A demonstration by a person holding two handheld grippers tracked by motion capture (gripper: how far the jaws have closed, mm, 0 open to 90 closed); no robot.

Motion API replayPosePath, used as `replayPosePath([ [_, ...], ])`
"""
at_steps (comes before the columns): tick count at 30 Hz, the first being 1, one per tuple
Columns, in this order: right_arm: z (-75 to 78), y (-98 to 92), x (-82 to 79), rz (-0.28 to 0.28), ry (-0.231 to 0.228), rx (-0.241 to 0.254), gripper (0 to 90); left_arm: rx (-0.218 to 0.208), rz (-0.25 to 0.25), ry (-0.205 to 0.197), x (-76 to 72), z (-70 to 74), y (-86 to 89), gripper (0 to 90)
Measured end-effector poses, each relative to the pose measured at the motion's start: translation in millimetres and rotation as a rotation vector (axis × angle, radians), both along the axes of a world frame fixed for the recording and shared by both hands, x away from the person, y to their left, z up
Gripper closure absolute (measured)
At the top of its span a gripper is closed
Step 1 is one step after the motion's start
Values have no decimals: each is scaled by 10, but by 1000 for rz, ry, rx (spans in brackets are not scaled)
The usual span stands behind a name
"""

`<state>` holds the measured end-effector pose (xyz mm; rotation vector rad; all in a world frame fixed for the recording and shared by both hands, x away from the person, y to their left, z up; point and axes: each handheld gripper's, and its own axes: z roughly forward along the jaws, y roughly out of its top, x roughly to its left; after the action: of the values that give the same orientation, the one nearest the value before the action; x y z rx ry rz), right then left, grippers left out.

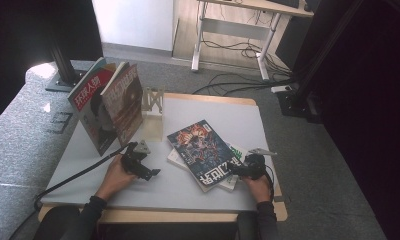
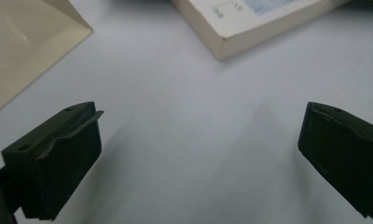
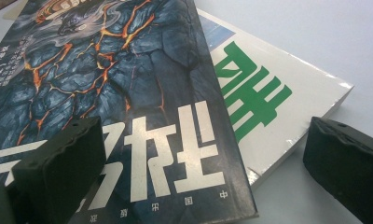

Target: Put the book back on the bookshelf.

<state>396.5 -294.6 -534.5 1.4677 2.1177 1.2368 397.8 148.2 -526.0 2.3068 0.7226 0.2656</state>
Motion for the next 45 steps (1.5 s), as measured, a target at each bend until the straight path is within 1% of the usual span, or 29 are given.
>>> replayPosePath([
  [1, 0, 0, 0, 0, 0, 0, 0, 13, 0, 3, 2, -13, -8, 0],
  [4, 0, 0, 0, 0, 0, 0, 0, 16, 4, 2, 1, -13, -8, 0],
  [6, 0, 0, 0, 0, 0, 0, 0, 30, 8, 11, 8, -21, -17, 0],
  [12, 3, 2, 1, 0, 2, -2, 0, 27, 12, 13, 7, -25, -19, 0],
  [16, 25, 10, 15, 4, 17, -17, 0, 27, 13, 12, 6, -27, -20, 0],
  [19, 52, 25, 26, 6, 29, -36, 0, 26, 13, 12, 6, -28, -20, 0],
  [20, 65, 34, 27, 9, 28, -50, 0, 26, 13, 12, 6, -28, -20, 0],
  [23, 113, 76, 34, 24, 12, -102, 0, 26, 13, 13, 6, -28, -20, 0],
  [26, 155, 118, 52, 40, 2, -135, 0, 26, 13, 12, 6, -28, -20, 0],
  [27, 171, 136, 60, 43, -1, -138, 0, 26, 13, 12, 5, -29, -20, 0],
  [30, 221, 186, 97, 76, -11, -158, 0, 26, 13, 12, 5, -28, -19, 0],
  [33, 271, 245, 148, 109, -30, -176, 18, 26, 13, 12, 5, -28, -19, 0],
  [35, 297, 292, 187, 112, -36, -184, 5, 25, 12, 11, 6, -30, -19, 0],
  [39, 337, 371, 292, 104, -7, -189, 0, 26, 12, 11, 6, -30, -19, 0],
  [41, 364, 401, 339, 104, -16, -185, 0, 26, 13, 11, 5, -29, -20, 0],
  [44, 401, 454, 400, 114, -26, -201, 0, 26, 12, 11, 6, -30, -19, 0],
  [45, 408, 470, 422, 122, -30, -205, 12, 26, 13, 11, 6, -30, -20, 0],
])
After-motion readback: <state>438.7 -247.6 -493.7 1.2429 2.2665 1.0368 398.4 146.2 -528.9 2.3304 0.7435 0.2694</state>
